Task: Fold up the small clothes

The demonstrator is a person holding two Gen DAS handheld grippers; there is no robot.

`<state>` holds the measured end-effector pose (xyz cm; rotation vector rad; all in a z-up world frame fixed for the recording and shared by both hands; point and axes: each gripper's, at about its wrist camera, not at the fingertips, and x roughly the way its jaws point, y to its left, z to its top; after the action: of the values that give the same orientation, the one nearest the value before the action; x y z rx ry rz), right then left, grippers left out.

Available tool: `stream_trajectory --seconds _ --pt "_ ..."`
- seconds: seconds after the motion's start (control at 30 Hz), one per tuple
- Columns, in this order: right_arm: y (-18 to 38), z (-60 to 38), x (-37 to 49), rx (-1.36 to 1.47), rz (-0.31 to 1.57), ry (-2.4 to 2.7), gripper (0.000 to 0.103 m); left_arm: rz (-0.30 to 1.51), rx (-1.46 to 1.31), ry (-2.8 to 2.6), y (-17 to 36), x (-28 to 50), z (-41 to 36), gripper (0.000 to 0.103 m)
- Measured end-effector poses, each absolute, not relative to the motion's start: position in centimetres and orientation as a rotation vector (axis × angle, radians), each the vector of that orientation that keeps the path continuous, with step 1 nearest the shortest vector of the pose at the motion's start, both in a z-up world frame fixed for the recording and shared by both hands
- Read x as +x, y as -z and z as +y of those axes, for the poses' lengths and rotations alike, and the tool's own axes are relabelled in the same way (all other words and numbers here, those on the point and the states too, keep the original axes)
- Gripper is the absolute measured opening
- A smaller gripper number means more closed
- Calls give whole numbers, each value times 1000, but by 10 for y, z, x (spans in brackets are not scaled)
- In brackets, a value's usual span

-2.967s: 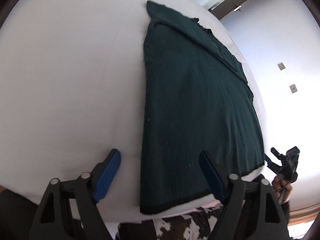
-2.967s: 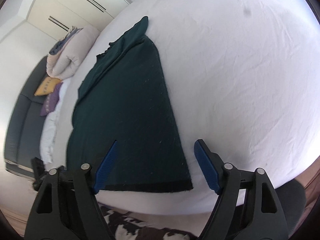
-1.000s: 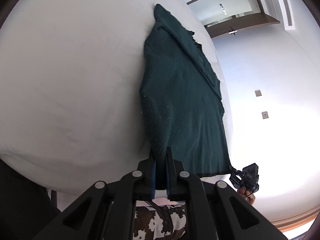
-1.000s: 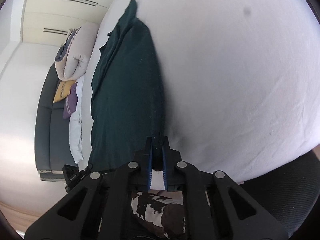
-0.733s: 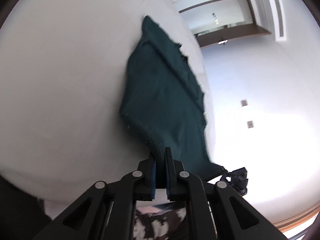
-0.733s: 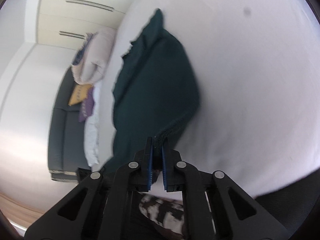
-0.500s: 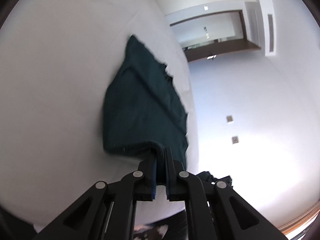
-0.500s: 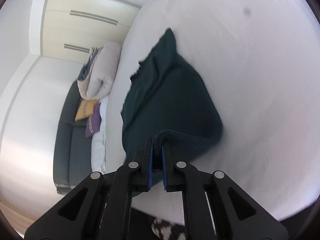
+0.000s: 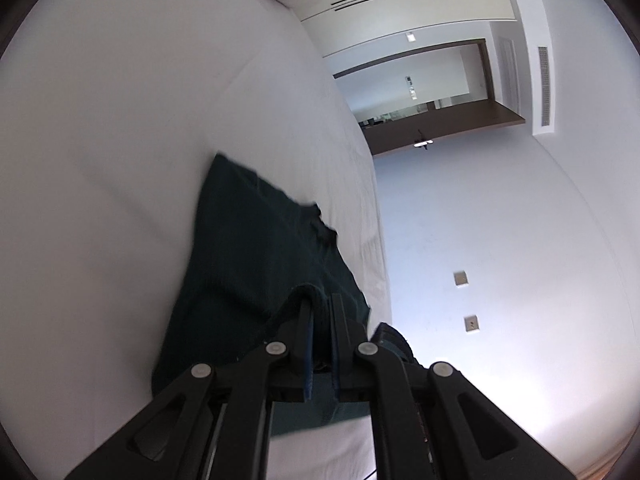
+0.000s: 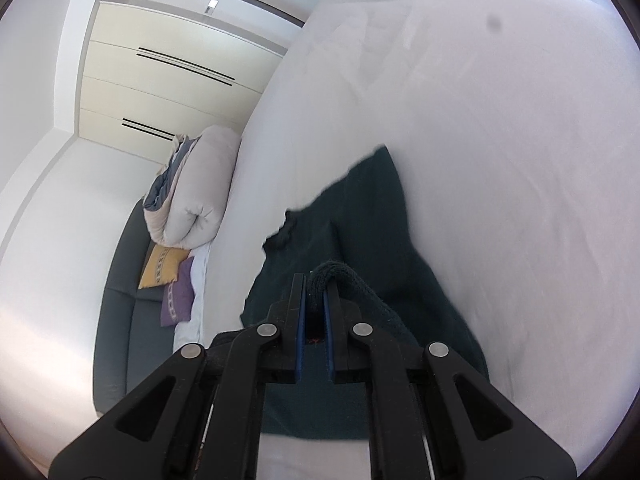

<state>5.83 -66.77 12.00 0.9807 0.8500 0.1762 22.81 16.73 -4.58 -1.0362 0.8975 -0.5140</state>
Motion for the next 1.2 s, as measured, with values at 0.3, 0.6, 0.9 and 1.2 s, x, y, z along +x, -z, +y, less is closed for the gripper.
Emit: stream_trajectory --seconds 0.3,0.6,0.9,1.2 --pt "-83 -671 166 985 876 -83 7 950 -1040 435 81 318 159 6" --pt "-26 -666 222 982 928 -7 7 1021 -982 362 126 369 148 6" --pt "-3 -658 237 985 897 -3 7 968 -1011 300 137 378 167 6" --pt "-8 -661 223 1038 907 14 21 908 -853 260 104 347 163 87"
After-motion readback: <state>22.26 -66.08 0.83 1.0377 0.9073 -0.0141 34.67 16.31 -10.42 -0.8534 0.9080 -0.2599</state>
